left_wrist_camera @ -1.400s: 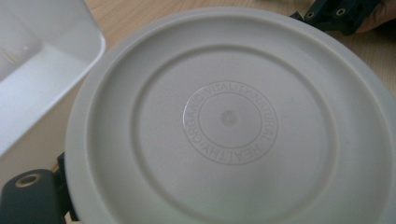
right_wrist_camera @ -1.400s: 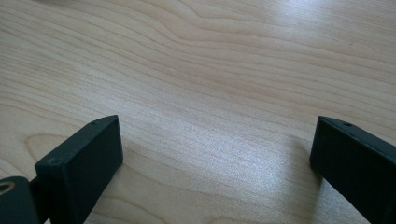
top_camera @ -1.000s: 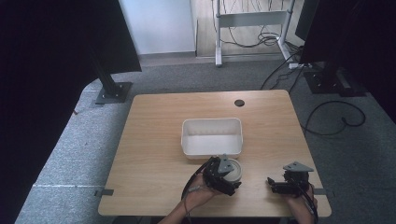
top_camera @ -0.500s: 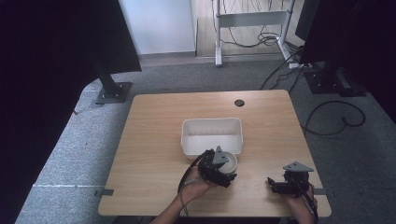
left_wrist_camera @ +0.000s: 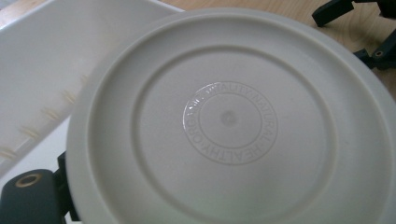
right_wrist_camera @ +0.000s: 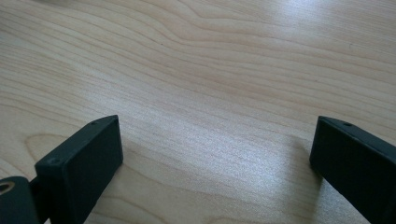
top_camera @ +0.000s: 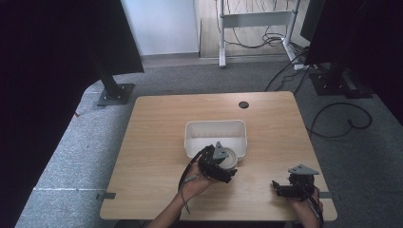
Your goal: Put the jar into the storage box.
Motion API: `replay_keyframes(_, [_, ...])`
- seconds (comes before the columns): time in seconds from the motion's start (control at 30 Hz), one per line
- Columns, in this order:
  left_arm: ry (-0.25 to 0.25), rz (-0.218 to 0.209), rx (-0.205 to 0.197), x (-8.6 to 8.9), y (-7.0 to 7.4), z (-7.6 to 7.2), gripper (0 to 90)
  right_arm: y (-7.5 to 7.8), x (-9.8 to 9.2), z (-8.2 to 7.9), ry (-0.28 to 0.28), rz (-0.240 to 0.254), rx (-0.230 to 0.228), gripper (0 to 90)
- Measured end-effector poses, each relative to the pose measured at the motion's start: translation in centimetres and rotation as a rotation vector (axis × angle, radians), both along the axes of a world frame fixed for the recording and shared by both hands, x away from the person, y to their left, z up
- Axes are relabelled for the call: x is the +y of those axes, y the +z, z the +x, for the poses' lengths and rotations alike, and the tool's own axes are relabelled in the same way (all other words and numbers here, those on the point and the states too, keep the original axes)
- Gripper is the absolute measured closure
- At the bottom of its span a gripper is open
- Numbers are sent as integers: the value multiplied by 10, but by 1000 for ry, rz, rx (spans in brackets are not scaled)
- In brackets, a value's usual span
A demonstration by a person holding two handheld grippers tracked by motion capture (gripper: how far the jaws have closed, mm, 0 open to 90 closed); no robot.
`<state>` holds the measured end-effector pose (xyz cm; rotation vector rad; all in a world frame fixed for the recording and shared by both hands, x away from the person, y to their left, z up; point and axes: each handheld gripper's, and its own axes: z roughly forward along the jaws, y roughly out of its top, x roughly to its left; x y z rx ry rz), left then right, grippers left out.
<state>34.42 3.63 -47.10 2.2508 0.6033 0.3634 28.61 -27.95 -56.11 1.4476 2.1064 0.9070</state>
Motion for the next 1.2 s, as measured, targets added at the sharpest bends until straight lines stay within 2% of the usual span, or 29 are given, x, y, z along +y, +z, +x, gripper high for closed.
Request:
replay_keyframes(0.37, [24, 3, -5, 2, 5, 13, 103, 0, 0, 0, 0, 0, 0, 21])
replay_keyframes(1.2, [93, 0, -5, 9, 3, 41, 103, 0, 0, 0, 0, 0, 0, 21])
